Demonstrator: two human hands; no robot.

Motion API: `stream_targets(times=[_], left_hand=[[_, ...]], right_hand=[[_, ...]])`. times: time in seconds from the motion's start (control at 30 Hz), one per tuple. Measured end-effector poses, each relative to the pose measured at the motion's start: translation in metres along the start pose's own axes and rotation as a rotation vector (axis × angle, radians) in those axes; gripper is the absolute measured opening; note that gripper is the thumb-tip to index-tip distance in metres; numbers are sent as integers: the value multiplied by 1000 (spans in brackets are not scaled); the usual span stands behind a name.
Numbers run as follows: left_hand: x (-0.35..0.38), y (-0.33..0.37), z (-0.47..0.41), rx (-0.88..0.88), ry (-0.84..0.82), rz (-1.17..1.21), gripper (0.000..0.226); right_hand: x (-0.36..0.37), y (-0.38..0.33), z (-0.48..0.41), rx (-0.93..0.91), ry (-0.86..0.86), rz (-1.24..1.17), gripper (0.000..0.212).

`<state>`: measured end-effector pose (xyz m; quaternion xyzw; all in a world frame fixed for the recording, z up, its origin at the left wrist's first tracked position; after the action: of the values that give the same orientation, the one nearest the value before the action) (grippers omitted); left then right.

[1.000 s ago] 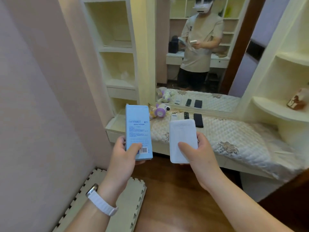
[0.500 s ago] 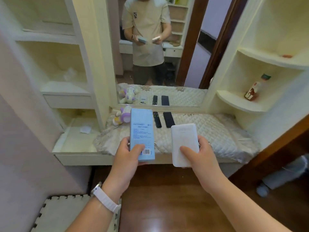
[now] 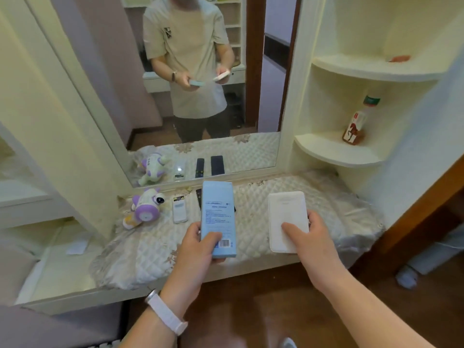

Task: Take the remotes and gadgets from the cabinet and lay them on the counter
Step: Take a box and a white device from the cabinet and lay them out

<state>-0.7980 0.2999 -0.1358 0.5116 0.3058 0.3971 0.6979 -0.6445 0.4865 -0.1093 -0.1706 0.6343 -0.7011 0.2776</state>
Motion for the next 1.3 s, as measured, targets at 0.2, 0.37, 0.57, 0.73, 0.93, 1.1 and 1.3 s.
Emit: stream_targets(times=[0.2, 0.37, 0.57, 0.73, 0.93, 1.1, 1.3], left_hand=[[72, 15, -52, -12, 49, -120, 15], [117, 10, -80, -53, 81, -163, 18], [137, 2, -113, -98, 134, -197, 21], [142, -17, -149, -162, 156, -195, 21], [135, -49, -203, -245, 156, -258, 18], [131, -81, -241, -361, 101, -243, 16], [131, -103, -286, -438, 64, -238, 19]], right_hand=[[-58, 4, -89, 39, -19, -22, 23], [-78, 20, -143, 98, -89, -31, 25], [-76, 40, -188, 157, -146, 3, 27], [-60, 61, -219, 210, -187, 44, 27], [-36, 87, -254, 285, -246, 167, 34], [-10, 110, -286, 368, -272, 269, 32], [25, 141, -325, 456, -265, 367, 33]])
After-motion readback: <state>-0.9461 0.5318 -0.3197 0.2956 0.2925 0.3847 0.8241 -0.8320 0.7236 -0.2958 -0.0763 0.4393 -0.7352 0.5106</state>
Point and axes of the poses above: each hand's wrist, its own z-axis away from the middle knuckle, its own x-axis out of the palm, y = z × x, the point moved 7 cm from there along -z, towards the middle knuckle
